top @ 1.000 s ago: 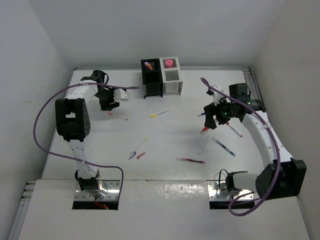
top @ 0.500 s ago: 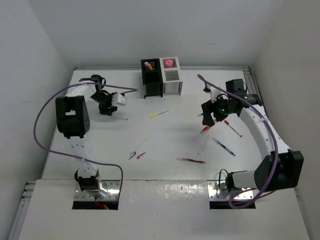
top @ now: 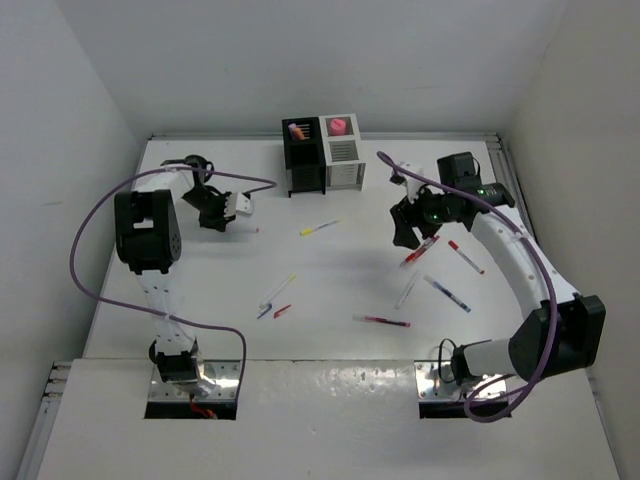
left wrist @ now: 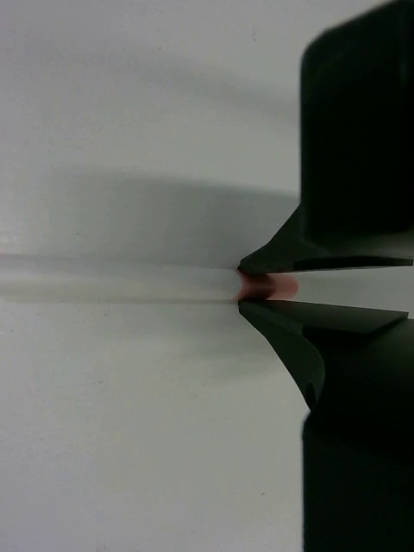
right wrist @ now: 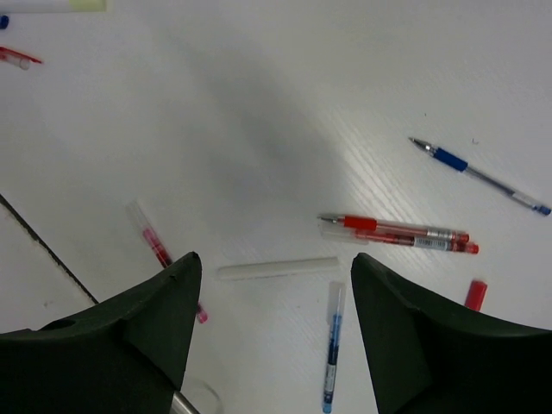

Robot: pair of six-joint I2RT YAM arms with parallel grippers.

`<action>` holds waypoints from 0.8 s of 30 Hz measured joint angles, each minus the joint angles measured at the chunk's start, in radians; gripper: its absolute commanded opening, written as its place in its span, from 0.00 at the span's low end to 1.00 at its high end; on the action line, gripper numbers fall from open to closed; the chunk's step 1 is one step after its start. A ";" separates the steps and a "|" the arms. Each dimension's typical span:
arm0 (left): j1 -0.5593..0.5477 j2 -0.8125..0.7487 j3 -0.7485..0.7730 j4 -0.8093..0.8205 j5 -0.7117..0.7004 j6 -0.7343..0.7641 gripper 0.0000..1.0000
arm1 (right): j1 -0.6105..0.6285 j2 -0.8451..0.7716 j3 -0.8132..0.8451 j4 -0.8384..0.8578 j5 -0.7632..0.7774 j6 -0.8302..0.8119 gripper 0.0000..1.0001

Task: Sort the stationery into containers
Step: Pick up the pen from the center of the board.

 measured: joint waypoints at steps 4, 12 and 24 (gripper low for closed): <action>-0.006 -0.036 -0.057 0.033 -0.004 0.008 0.14 | 0.051 0.000 0.027 0.033 -0.006 -0.019 0.68; -0.046 -0.120 -0.199 -0.001 0.109 -0.117 0.00 | 0.188 -0.007 0.044 0.121 0.024 -0.029 0.63; -0.050 -0.183 -0.221 -0.306 0.801 -0.554 0.00 | 0.491 -0.142 -0.109 0.499 0.169 -0.328 0.60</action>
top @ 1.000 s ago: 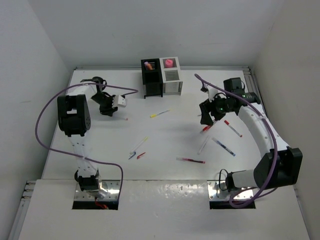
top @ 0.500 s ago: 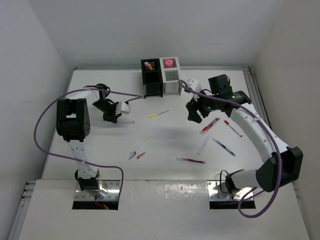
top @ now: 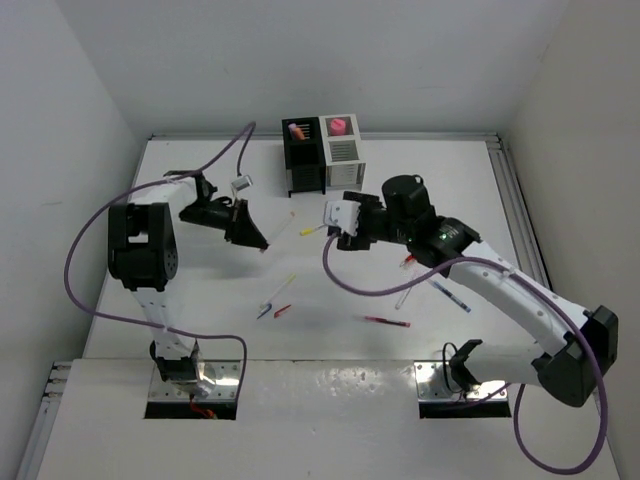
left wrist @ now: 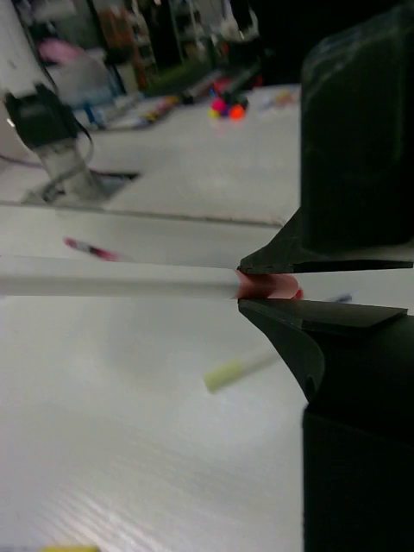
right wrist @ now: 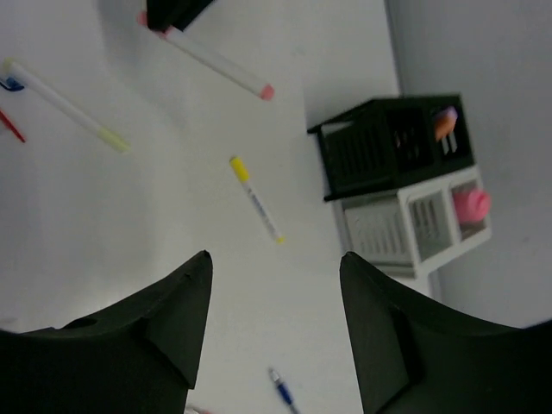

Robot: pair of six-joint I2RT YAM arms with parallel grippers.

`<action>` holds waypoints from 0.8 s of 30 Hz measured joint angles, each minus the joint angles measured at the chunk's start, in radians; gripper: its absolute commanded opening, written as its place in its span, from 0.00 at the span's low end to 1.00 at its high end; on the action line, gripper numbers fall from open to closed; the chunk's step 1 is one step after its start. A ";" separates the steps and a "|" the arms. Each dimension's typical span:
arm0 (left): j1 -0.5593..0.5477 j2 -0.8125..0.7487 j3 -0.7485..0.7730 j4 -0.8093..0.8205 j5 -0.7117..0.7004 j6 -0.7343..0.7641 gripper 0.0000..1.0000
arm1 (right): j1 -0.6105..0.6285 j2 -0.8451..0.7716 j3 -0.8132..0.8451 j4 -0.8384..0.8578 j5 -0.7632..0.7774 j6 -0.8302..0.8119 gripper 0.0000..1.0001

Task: Sort the stationery into containers
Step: Pick up the pen from the center of the board, then place the pen in the storage box.

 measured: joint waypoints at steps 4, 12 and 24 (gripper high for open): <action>-0.004 -0.063 -0.051 -0.018 0.127 -0.111 0.00 | 0.103 0.029 -0.002 0.086 0.005 -0.167 0.63; -0.004 -0.249 -0.163 -0.013 0.203 -0.241 0.00 | 0.224 0.093 -0.148 0.309 0.004 -0.463 0.70; -0.075 -0.309 -0.223 0.081 0.219 -0.417 0.00 | 0.306 0.215 -0.271 0.748 0.010 -0.716 0.63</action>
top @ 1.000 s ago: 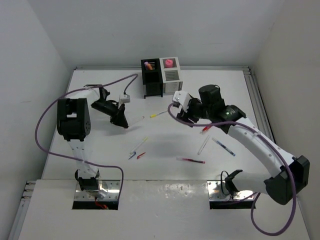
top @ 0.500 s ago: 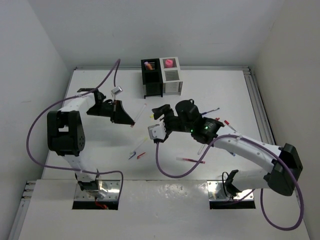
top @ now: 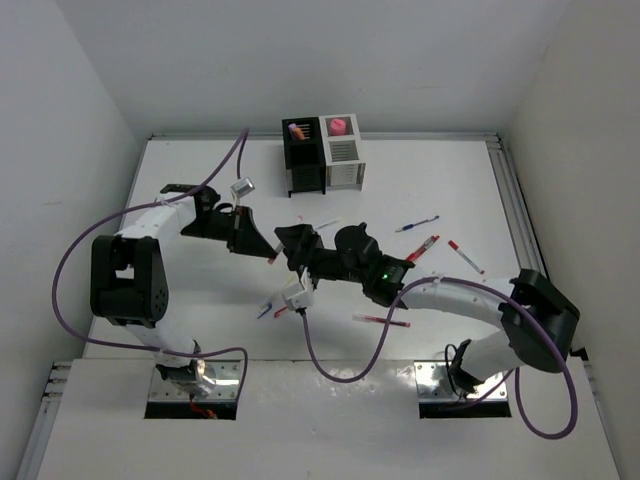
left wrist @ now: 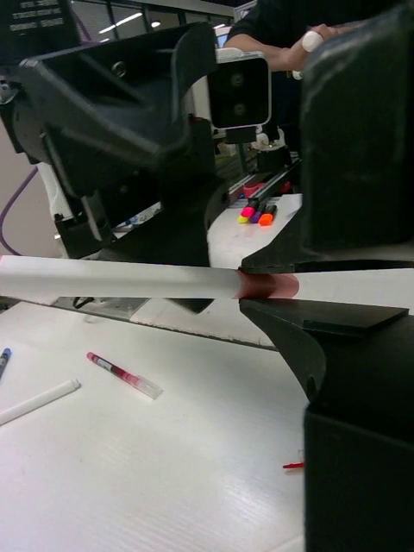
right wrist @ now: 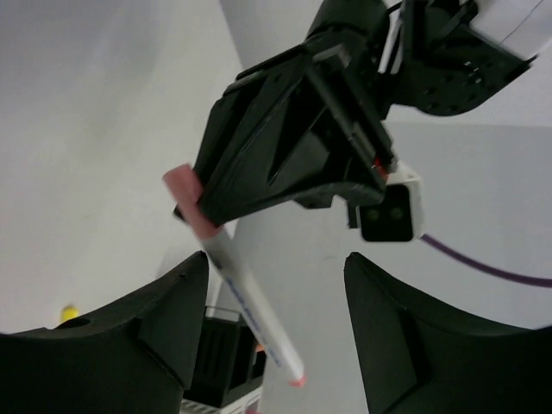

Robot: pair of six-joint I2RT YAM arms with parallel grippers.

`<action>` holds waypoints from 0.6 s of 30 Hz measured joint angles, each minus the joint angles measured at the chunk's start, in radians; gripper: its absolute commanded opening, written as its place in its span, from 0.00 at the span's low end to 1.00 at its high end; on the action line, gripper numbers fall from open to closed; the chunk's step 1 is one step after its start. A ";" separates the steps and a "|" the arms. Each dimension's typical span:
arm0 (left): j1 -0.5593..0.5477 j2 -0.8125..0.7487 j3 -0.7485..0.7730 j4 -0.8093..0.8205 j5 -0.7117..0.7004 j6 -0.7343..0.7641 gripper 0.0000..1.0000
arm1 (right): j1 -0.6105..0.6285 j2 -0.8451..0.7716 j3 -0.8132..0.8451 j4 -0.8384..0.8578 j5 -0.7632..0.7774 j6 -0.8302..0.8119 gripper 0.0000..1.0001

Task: Sort the stationery into containers
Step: Place the pen in the storage box.

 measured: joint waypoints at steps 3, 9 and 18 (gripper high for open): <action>0.000 0.000 -0.002 0.009 0.005 -0.015 0.00 | 0.016 0.019 0.000 0.048 0.017 -0.033 0.58; -0.002 0.002 -0.002 0.024 0.009 -0.026 0.00 | 0.028 0.072 -0.001 0.070 0.064 -0.101 0.45; -0.008 0.006 -0.001 0.022 0.002 -0.021 0.00 | 0.042 0.130 0.017 0.078 0.137 -0.158 0.09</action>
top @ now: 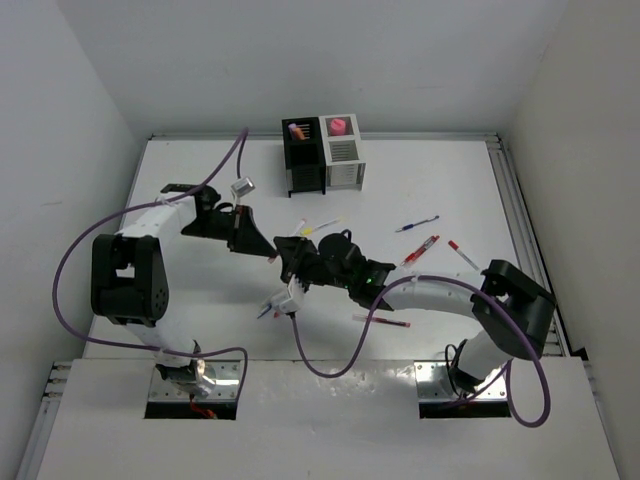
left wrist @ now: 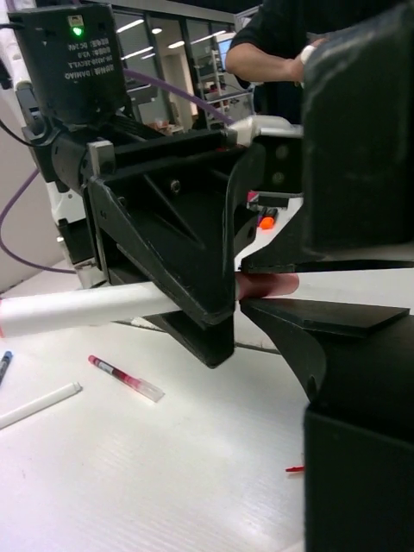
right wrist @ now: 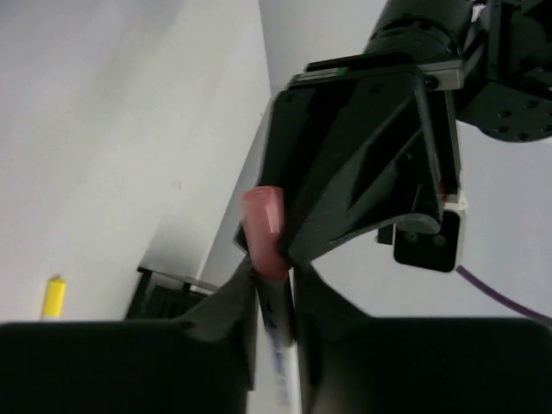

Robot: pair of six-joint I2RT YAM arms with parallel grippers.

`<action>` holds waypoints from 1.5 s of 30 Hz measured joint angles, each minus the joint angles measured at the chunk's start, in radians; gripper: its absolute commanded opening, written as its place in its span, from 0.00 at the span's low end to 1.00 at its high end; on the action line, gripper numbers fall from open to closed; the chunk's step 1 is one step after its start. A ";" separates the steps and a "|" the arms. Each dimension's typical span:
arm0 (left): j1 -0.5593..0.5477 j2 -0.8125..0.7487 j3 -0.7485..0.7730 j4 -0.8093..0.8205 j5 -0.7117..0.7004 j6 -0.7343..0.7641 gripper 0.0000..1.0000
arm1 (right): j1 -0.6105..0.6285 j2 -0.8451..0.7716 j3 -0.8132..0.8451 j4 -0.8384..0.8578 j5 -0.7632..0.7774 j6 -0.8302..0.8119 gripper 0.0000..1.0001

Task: Sort the stationery into containers
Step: Place the pen in the storage box.

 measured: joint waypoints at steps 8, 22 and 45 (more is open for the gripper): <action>0.023 0.004 0.040 -0.106 0.001 0.156 1.00 | -0.009 0.051 0.016 0.089 0.047 0.082 0.00; 0.328 0.113 0.848 0.079 -0.193 -0.080 1.00 | -0.474 0.113 0.775 -0.164 0.242 1.282 0.00; 0.270 -0.261 0.300 0.770 -0.654 -0.514 1.00 | -0.599 0.639 0.990 -0.023 0.007 1.947 0.00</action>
